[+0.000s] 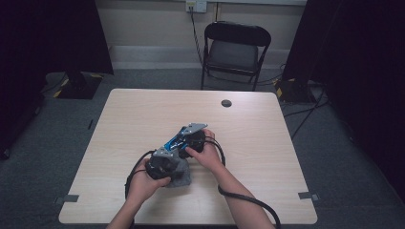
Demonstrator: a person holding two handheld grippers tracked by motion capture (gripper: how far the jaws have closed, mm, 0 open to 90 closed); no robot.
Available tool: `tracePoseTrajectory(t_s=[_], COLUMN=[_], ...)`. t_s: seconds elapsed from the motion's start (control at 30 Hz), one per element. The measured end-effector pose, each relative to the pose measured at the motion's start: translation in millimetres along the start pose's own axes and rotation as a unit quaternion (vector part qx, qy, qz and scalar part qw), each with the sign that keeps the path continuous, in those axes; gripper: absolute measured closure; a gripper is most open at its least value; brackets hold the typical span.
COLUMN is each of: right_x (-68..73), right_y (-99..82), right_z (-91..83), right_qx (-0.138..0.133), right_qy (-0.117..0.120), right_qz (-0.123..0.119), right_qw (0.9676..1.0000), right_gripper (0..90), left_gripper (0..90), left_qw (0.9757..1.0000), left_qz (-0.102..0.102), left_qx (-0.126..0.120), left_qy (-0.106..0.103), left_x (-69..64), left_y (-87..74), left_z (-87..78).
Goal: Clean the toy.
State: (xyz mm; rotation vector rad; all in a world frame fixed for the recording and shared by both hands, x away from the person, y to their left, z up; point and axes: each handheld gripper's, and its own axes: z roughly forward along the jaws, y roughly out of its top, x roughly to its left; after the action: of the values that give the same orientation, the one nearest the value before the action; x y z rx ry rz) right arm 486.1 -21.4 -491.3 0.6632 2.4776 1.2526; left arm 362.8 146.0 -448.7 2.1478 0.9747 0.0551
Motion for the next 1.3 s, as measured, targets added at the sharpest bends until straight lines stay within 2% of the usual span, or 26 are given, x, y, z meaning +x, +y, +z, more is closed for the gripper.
tracePoseTrajectory(t_s=[0.13, 0.23, 0.37, 0.43, 0.57, 0.7, 0.77, 0.83, 0.93, 0.97, 1.0, 1.03, 1.1, 1.17, 1.2, 1.3], right_x=[0.0, 0.1, 0.3, 0.4, 0.4, 0.3, 0.5, 0.4, 0.7, 0.6, 0.4, 0.5, 0.7, 0.8, 1.0, 1.3], right_y=[0.0, -0.3, -1.4, -1.4, -0.8, -0.5, -0.6, -0.8, -0.3, -0.4, -0.5, -0.7, -0.8, -0.5, -0.4, -0.5], right_z=[0.0, -0.1, -0.2, -0.1, 0.0, 0.1, 0.1, 0.0, -0.1, -0.1, 0.0, 0.0, 0.0, 0.0, 0.0, 0.0], right_qx=[0.000, -0.001, -0.005, -0.006, -0.004, -0.003, -0.003, -0.003, -0.001, -0.001, -0.001, -0.003, -0.003, -0.002, -0.002, -0.002], right_qy=[0.000, 0.000, -0.001, -0.001, -0.001, -0.001, -0.001, -0.001, 0.000, 0.000, 0.000, 0.000, -0.001, -0.001, -0.001, -0.002], right_qz=[0.000, 0.001, 0.000, 0.000, -0.001, -0.002, -0.001, -0.002, -0.001, -0.001, -0.002, -0.002, -0.002, -0.001, -0.001, 0.000], right_qw=[1.0000, 1.0000, 1.0000, 1.0000, 1.0000, 1.0000, 1.0000, 1.0000, 1.0000, 1.0000, 1.0000, 1.0000, 1.0000, 1.0000, 1.0000, 1.0000], right_gripper=[9.1, 9.1, 9.1, 9.1, 9.1, 9.1, 9.1, 9.1, 9.0, 9.1, 9.1, 9.1, 9.1, 9.1, 9.0, 9.1], left_gripper=[74.0, 74.0, 73.9, 73.9, 73.9, 73.6, 73.6, 73.7, 73.6, 73.6, 73.4, 73.4, 73.2, 73.0, 72.8, 72.6], left_qw=[0.9999, 0.9994, 0.9968, 0.9952, 0.9936, 0.9915, 0.9908, 0.9891, 0.9873, 0.9869, 0.9854, 0.9854, 0.9840, 0.9841, 0.9832, 0.9830], left_qz=[-0.006, -0.016, -0.027, -0.030, -0.039, -0.051, -0.057, -0.070, -0.077, -0.079, -0.082, -0.077, -0.086, -0.081, -0.082, -0.076], left_qx=[-0.010, -0.030, -0.071, -0.085, -0.092, -0.089, -0.081, -0.081, -0.073, -0.069, -0.069, -0.062, -0.058, -0.040, -0.040, -0.028], left_qy=[0.001, 0.012, 0.024, 0.038, 0.052, 0.081, 0.092, 0.101, 0.118, 0.122, 0.133, 0.139, 0.145, 0.153, 0.158, 0.164], left_x=[4.8, 10.5, 19.9, 26.7, 35.9, 50.6, 58.9, 66.5, 75.7, 77.5, 79.9, 82.0, 84.5, 85.8, 85.7, 86.5], left_y=[2.0, 2.6, 4.1, 4.3, 2.0, -4.5, -8.5, -13.1, -18.8, -19.7, -20.7, -21.2, -22.8, -23.8, -23.7, -21.4], left_z=[-14.6, -28.2, -46.4, -54.7, -58.9, -56.6, -54.5, -52.1, -48.2, -47.5, -45.8, -44.6, -40.2, -34.1, -30.5, -22.9])
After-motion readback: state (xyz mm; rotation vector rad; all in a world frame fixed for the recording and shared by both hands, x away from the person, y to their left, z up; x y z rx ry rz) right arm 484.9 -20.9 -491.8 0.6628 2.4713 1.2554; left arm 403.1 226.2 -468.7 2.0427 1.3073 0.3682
